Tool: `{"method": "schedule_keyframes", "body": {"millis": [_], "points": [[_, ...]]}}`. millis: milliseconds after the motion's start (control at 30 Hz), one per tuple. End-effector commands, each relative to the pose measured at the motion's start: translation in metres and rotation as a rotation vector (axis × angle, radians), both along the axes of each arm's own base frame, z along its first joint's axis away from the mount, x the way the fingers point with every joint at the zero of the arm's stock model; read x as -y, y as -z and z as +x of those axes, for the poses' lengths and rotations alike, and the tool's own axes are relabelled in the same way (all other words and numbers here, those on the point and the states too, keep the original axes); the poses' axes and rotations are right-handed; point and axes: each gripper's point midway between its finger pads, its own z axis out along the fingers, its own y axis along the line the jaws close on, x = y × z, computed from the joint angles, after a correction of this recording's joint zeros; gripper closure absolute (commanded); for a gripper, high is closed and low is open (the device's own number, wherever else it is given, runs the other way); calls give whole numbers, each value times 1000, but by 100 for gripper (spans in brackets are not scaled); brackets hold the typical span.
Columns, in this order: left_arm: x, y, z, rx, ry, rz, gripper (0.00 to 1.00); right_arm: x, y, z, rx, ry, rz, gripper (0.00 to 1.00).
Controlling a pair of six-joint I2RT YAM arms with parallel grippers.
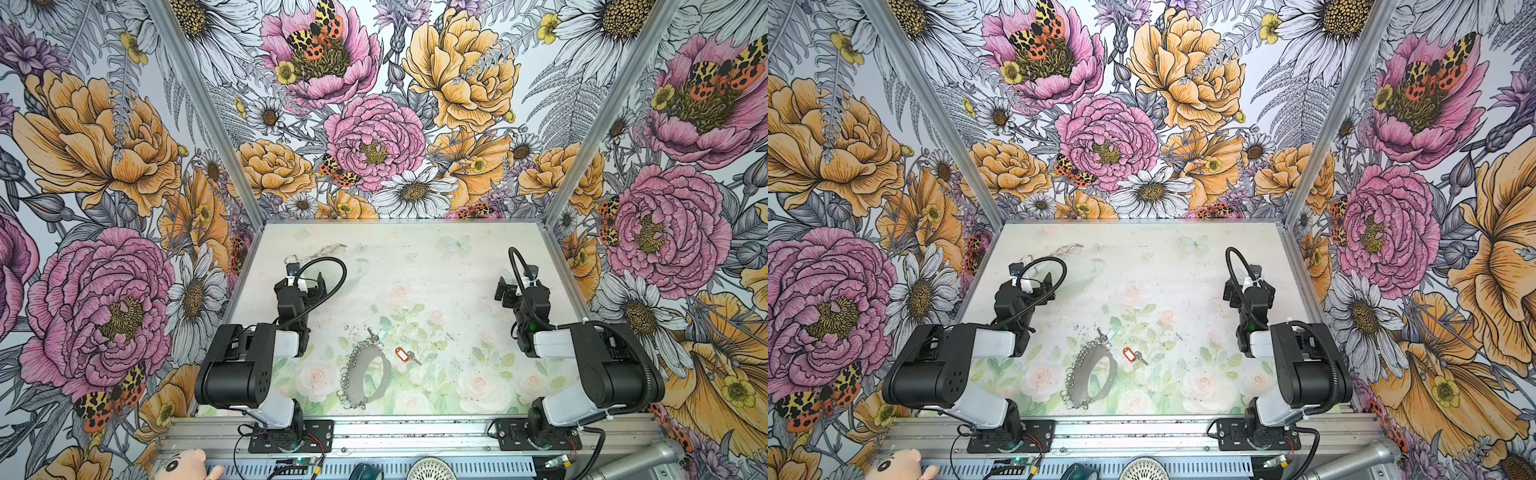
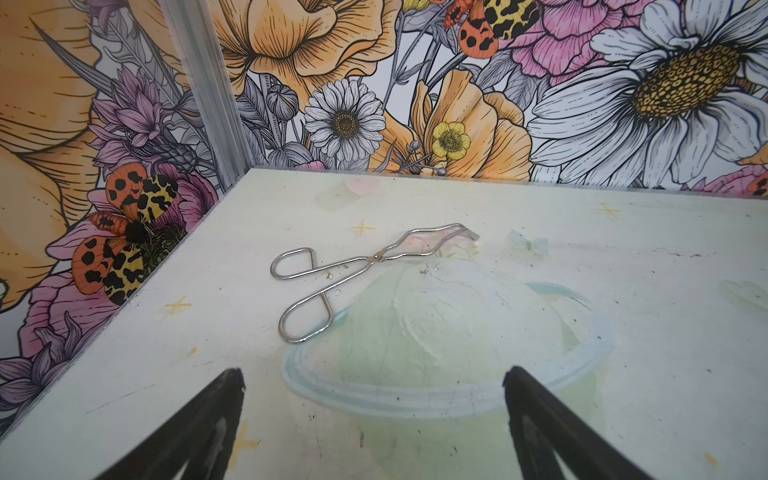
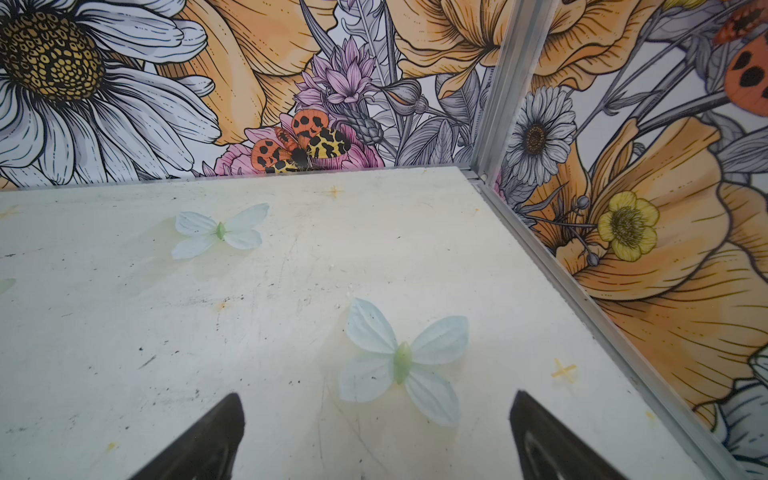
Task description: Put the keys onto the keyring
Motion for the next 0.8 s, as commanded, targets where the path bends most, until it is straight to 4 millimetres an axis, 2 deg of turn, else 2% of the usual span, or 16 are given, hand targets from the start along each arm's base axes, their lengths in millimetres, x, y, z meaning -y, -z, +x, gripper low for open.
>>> {"method": "schedule_keyframes", "body": {"millis": [0, 767], "points": [[4, -6, 0, 23, 23, 7, 1, 3, -12, 6, 38, 14, -17, 1], [4, -5, 1, 19, 32, -3, 1, 3, -13, 6, 39, 13, -16, 1]]}}
